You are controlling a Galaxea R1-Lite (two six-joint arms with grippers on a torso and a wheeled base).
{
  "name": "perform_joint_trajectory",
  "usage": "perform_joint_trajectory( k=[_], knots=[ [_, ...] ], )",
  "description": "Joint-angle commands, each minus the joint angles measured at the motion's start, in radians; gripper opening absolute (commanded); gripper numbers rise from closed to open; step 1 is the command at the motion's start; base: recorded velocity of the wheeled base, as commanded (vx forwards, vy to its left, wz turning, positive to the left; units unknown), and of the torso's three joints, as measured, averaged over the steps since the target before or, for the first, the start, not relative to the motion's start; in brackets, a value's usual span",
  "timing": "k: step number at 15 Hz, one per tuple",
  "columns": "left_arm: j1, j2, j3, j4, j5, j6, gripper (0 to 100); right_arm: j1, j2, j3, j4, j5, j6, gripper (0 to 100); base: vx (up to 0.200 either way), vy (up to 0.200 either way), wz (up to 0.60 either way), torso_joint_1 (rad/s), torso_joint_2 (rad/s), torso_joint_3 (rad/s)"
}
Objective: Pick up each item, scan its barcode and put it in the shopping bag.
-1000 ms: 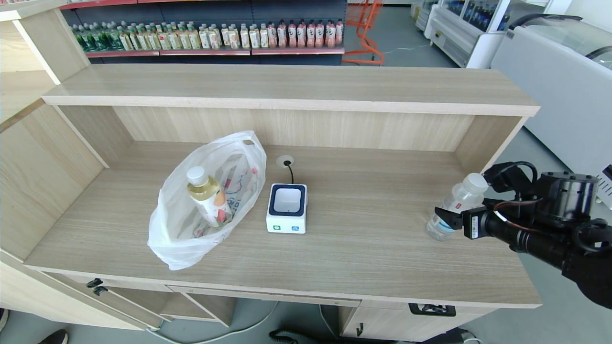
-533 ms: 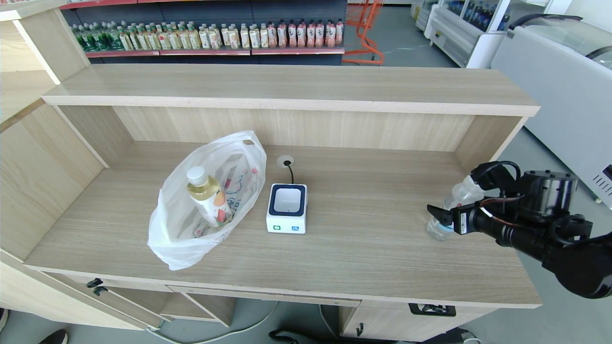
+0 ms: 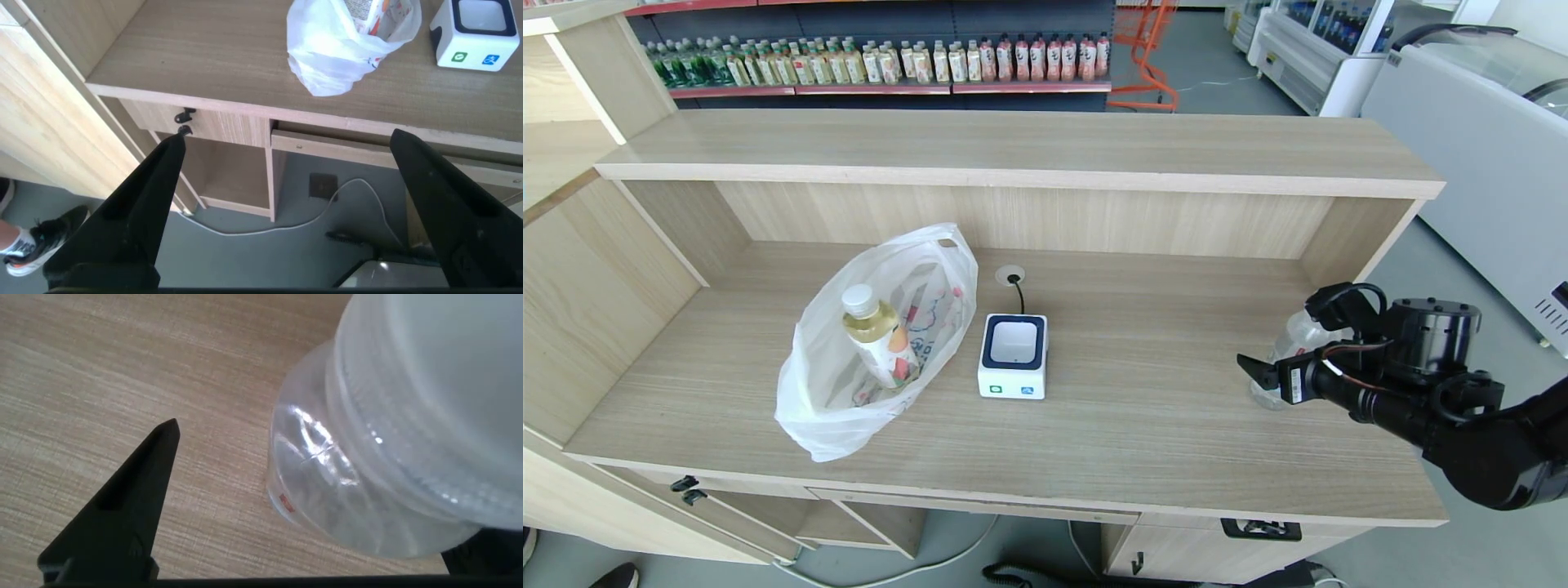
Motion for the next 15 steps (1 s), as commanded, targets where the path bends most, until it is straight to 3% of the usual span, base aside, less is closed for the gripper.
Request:
perform_joint_trajectory(
  k=[1, 3, 4, 15],
  knots=[
    [0.0, 0.001, 0.0, 0.0, 0.001, 0.0, 100, 0.0, 0.01, -0.001, 0.0, 0.001, -0.008, 100, 0.0, 0.0, 0.0, 0.0, 0.0, 0.0],
    [0.0, 0.001, 0.0, 0.0, 0.001, 0.0, 100, 0.0, 0.01, 0.005, -0.024, 0.003, -0.011, 100, 0.0, 0.0, 0.0, 0.0, 0.0, 0.0],
    [0.0, 0.001, 0.0, 0.0, 0.001, 0.0, 100, 0.0, 0.013, 0.005, -0.044, 0.001, -0.012, 0, 0.0, 0.0, 0.0, 0.0, 0.0, 0.0],
    [0.0, 0.0, 0.0, 0.0, 0.001, 0.0, 100, 0.001, 0.071, 0.006, -0.135, 0.001, -0.087, 0, 0.0, 0.0, 0.0, 0.0, 0.0, 0.0]
  ],
)
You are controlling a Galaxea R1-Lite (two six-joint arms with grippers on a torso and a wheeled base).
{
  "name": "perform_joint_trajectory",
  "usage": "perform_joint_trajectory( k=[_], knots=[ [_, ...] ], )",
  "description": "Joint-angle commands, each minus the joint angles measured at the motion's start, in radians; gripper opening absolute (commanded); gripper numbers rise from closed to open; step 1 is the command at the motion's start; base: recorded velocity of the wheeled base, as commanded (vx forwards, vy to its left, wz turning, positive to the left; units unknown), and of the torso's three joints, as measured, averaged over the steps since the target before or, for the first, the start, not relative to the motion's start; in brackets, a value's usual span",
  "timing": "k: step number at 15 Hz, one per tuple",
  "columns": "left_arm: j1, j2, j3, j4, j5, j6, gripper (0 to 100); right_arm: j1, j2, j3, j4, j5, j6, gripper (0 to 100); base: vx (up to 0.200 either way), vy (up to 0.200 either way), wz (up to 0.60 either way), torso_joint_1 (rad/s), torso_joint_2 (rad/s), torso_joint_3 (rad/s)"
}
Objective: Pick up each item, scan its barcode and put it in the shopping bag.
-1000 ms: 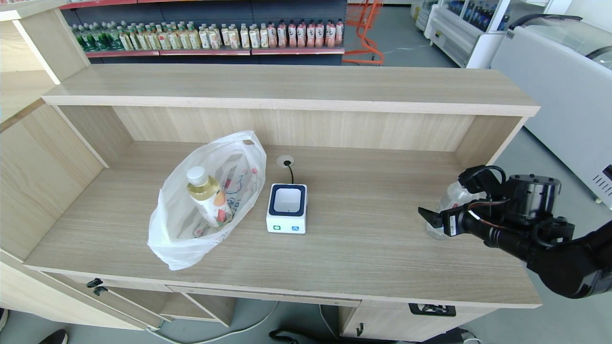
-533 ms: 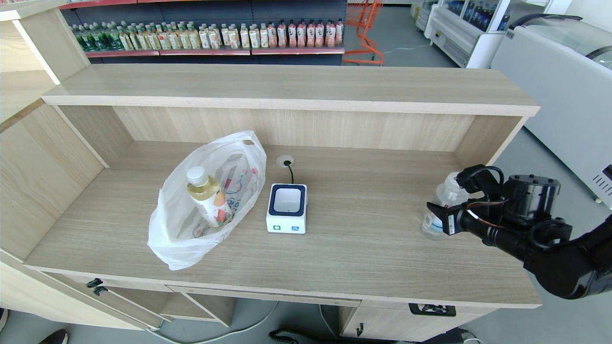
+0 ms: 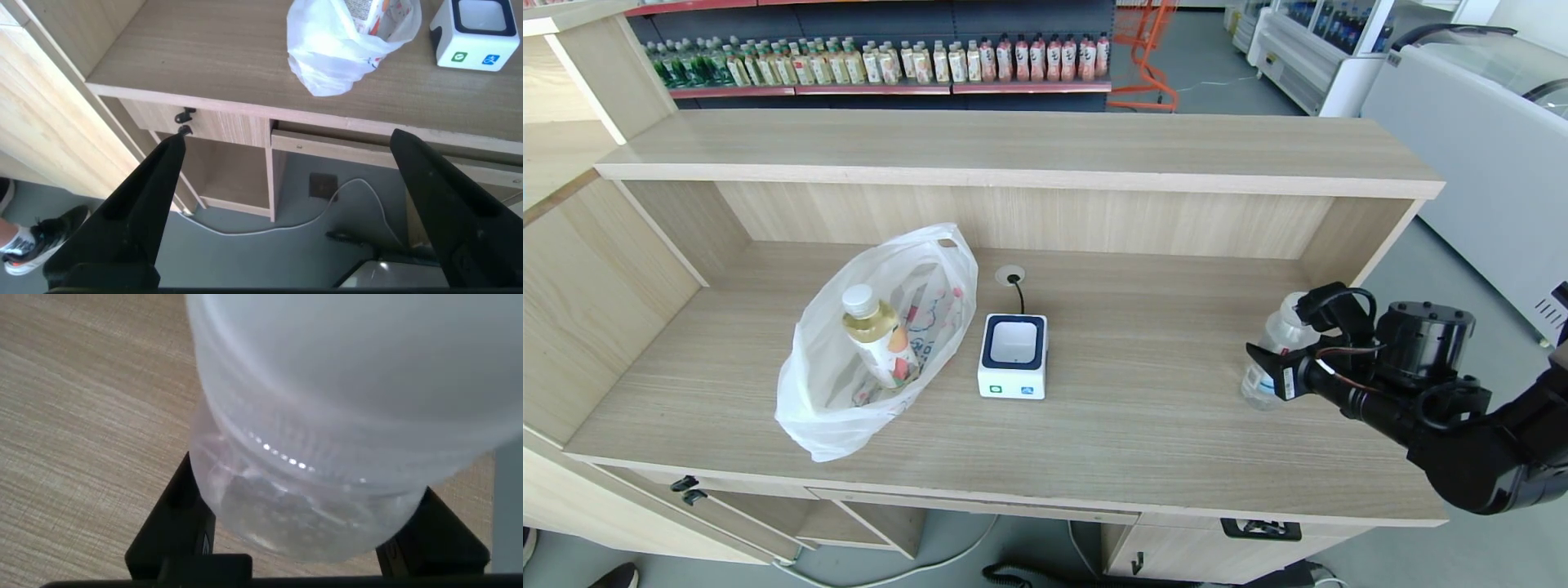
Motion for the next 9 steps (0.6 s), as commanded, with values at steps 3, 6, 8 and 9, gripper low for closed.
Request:
perform_joint_trajectory(
  k=[3, 6, 8, 9],
  knots=[
    [0.0, 0.001, 0.0, 0.0, 0.0, 0.0, 100, 0.002, 0.045, 0.013, -0.036, 0.001, -0.012, 0, 0.0, 0.0, 0.0, 0.0, 0.0, 0.0],
    [0.0, 0.0, 0.0, 0.0, 0.0, 0.0, 100, 0.005, 0.075, 0.058, -0.105, 0.001, -0.013, 0, 0.0, 0.0, 0.0, 0.0, 0.0, 0.0],
    [0.0, 0.001, 0.0, 0.0, 0.0, 0.0, 100, 0.007, 0.088, 0.07, -0.141, 0.001, -0.015, 0, 0.0, 0.0, 0.0, 0.0, 0.0, 0.0],
    [0.0, 0.001, 0.0, 0.0, 0.0, 0.0, 100, 0.007, 0.088, 0.065, -0.146, 0.001, -0.015, 0, 0.0, 0.0, 0.0, 0.0, 0.0, 0.0]
  ],
)
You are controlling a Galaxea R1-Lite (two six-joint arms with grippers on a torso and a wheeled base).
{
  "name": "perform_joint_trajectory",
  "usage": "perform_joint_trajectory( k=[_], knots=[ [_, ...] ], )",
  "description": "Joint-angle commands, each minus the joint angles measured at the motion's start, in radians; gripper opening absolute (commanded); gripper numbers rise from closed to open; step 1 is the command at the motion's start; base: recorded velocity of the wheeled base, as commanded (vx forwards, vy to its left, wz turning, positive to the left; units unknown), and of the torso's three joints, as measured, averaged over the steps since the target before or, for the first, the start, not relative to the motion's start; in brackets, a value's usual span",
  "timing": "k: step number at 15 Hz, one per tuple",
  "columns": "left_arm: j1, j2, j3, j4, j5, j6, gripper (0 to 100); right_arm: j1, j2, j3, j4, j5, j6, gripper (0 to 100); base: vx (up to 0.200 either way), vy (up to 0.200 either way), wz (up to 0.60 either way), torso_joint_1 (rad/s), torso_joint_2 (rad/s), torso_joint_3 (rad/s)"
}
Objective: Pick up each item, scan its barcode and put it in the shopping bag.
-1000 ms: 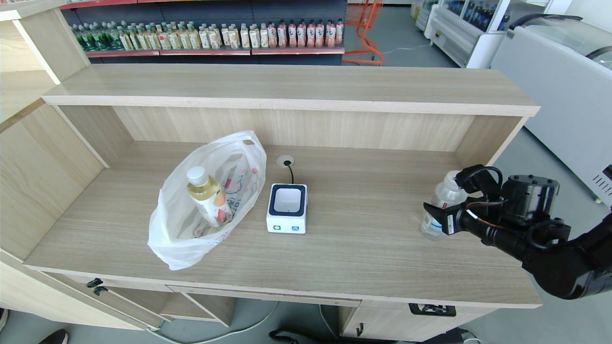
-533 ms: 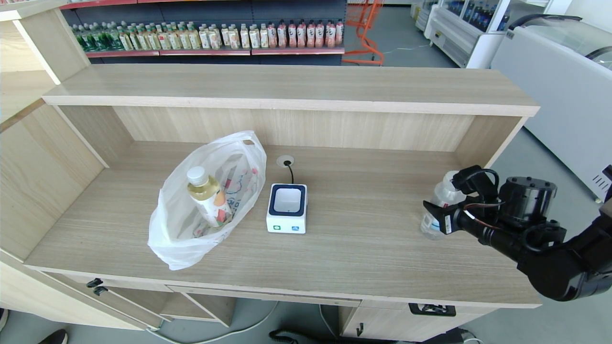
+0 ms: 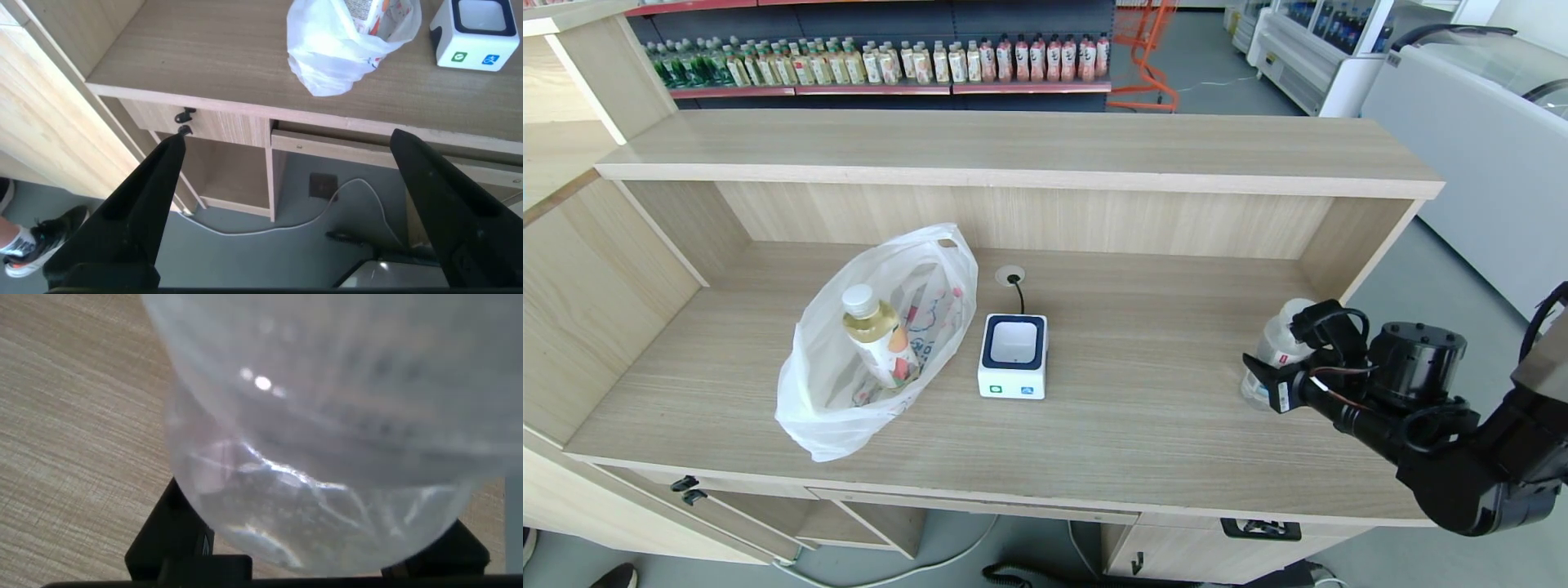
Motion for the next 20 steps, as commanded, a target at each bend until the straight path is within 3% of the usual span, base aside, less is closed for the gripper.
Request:
perform_joint_trajectory(
  k=[1, 4, 5, 9, 11, 12, 20],
  knots=[
    [0.0, 0.0, 0.0, 0.0, 0.001, 0.0, 100, 0.001, 0.006, -0.021, 0.005, 0.001, 0.006, 0, 0.0, 0.0, 0.0, 0.0, 0.0, 0.0],
    [0.0, 0.0, 0.0, 0.0, 0.001, 0.0, 100, -0.002, -0.08, -0.095, 0.091, 0.027, 0.08, 0, 0.0, 0.0, 0.0, 0.0, 0.0, 0.0],
    [0.0, 0.0, 0.0, 0.0, 0.001, 0.0, 100, -0.001, -0.18, -0.146, 0.231, 0.111, 0.166, 0, 0.0, 0.0, 0.0, 0.0, 0.0, 0.0],
    [0.0, 0.0, 0.0, 0.0, 0.001, 0.0, 100, 0.002, -0.434, -0.149, 0.534, 0.452, 0.365, 0, 0.0, 0.0, 0.0, 0.0, 0.0, 0.0],
    [0.0, 0.001, 0.0, 0.0, 0.001, 0.0, 100, 0.032, -0.546, -0.129, 0.583, 0.65, 0.462, 0, 0.0, 0.0, 0.0, 0.0, 0.0, 0.0],
    [0.0, 0.0, 0.0, 0.0, 0.001, 0.0, 100, 0.065, -0.588, -0.116, 0.585, 0.696, 0.506, 0, 0.0, 0.0, 0.0, 0.0, 0.0, 0.0],
    [0.0, 0.0, 0.0, 0.0, 0.001, 0.0, 100, 0.348, -0.64, -0.119, 0.602, 0.708, 0.555, 0, 0.0, 0.0, 0.0, 0.0, 0.0, 0.0]
  ],
)
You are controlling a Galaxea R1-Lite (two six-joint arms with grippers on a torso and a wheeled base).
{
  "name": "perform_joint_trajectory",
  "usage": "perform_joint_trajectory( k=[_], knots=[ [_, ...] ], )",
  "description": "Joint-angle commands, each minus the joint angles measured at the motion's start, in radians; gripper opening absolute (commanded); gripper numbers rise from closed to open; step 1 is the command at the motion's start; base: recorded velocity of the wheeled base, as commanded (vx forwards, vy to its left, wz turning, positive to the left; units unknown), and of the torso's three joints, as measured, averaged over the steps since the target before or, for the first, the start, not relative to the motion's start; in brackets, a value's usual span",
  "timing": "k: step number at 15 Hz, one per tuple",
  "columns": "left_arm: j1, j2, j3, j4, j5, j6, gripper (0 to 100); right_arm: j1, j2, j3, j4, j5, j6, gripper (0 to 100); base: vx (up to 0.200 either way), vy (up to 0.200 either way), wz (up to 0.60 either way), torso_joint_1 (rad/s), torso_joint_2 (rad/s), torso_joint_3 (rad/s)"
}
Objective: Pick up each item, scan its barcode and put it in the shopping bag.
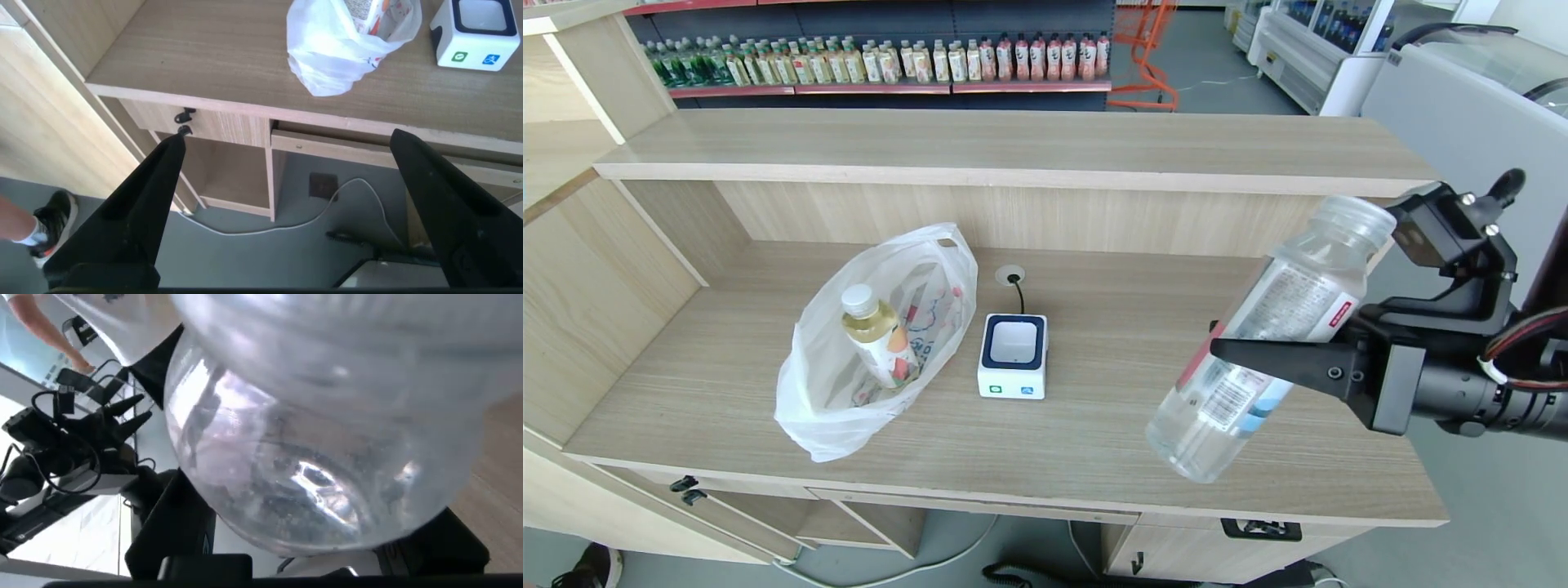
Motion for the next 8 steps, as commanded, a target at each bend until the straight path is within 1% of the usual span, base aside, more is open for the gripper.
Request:
perform_joint_trajectory(
  k=[1, 2, 5, 8],
  knots=[
    [0.0, 0.001, 0.0, 0.0, 0.001, 0.0, 100, 0.06, -0.014, -0.008, 0.002, 0.001, 0.002, 0, 0.0, 0.0, 0.0, 0.0, 0.0, 0.0],
    [0.0, 0.0, 0.0, 0.0, 0.001, 0.0, 100, 0.076, -0.016, -0.011, 0.002, 0.001, 0.002, 0, 0.0, 0.0, 0.0, 0.0, 0.0, 0.0],
    [0.0, 0.0, 0.0, 0.0, 0.001, 0.0, 100, 0.085, -0.016, -0.02, 0.003, 0.001, 0.004, 0, 0.0, 0.0, 0.0, 0.0, 0.0, 0.0],
    [0.0, 0.001, 0.0, 0.0, 0.001, 0.0, 100, 0.103, -0.031, -0.005, 0.014, -0.005, 0.012, 0, 0.0, 0.0, 0.0, 0.0, 0.0, 0.0]
  ],
)
